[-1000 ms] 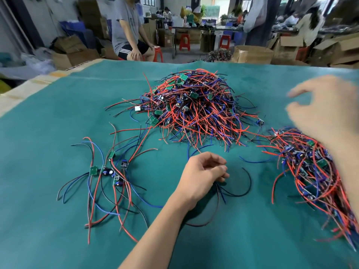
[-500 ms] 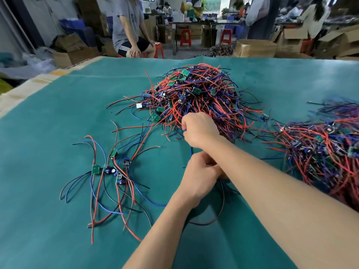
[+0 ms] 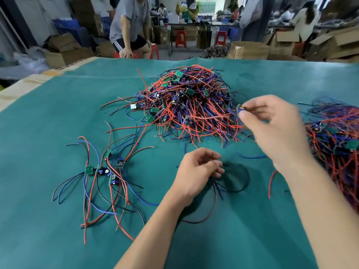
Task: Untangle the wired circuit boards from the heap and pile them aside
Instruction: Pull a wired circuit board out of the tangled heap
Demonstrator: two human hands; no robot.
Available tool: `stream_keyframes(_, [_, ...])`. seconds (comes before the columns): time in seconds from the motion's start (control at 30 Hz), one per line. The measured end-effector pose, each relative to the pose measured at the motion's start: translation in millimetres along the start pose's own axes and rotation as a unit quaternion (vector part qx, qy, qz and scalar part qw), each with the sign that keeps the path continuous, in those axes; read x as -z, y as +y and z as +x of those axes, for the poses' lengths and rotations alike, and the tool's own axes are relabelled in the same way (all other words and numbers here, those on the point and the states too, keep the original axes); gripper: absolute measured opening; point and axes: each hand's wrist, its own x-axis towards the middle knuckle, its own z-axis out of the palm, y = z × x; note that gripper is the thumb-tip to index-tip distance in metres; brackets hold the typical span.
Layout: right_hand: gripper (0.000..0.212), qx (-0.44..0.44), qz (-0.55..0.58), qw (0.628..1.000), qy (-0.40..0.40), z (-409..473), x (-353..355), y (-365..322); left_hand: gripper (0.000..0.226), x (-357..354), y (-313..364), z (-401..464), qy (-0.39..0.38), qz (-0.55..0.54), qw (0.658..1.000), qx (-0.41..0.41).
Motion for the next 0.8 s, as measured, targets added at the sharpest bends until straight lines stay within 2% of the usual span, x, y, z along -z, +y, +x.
stream_keyframes(0.1, [0.010,-0.057,0.165,0.984,0.026,-26.0,20.2,5.4,0.014,-0.5,1.7,-1.2,-0.006,-0.002,1.000,-0.001])
stream_keyframes(0.17, [0.010,-0.151,0.291,0.945,-0.003,-38.2,17.3,17.6,0.015,-0.8,3.4,-2.7,-0.015,-0.010,1.000,0.000])
stream_keyframes(0.27, [0.006,-0.252,0.358,0.899,-0.009,-49.2,6.6,29.7,0.021,-1.7,5.7,-4.8,-0.046,-0.029,0.999,0.008])
stream_keyframes(0.33, [0.005,-0.245,0.384,0.890,-0.023,-54.8,1.3,32.8,0.024,-0.9,6.7,-6.1,-0.066,-0.033,0.997,0.006])
stream_keyframes(0.4, [0.012,-0.179,0.314,0.932,-0.036,-60.5,-3.2,32.9,0.023,-0.3,7.5,-6.9,-0.072,-0.038,0.997,-0.002])
stream_keyframes(0.47, [0.016,-0.098,0.169,0.980,-0.039,-67.1,-11.2,34.2,0.020,1.3,6.8,-6.5,-0.067,-0.032,0.997,-0.007])
stream_keyframes(0.5, [0.016,-0.059,0.100,0.992,-0.039,-69.8,-14.4,34.6,0.018,2.1,5.9,-5.9,-0.066,-0.029,0.997,-0.009])
stream_keyframes(0.57, [0.016,0.015,-0.013,0.999,-0.032,-74.7,-17.8,33.2,0.016,2.8,5.3,-5.2,-0.075,-0.038,0.996,-0.004])
stream_keyframes(0.67, [0.027,0.110,-0.123,0.986,-0.030,-78.0,-20.6,32.1,0.018,3.8,7.2,-4.6,-0.078,-0.079,0.994,0.012])
stream_keyframes(0.73, [0.033,0.115,-0.123,0.985,-0.039,-82.0,-25.3,30.0,0.019,5.3,5.6,-4.1,-0.064,-0.090,0.994,0.005])
stream_keyframes(0.8, [0.031,0.098,-0.091,0.990,-0.034,-83.3,-28.0,27.7,0.020,6.2,4.7,-3.8,-0.048,-0.100,0.994,-0.003])
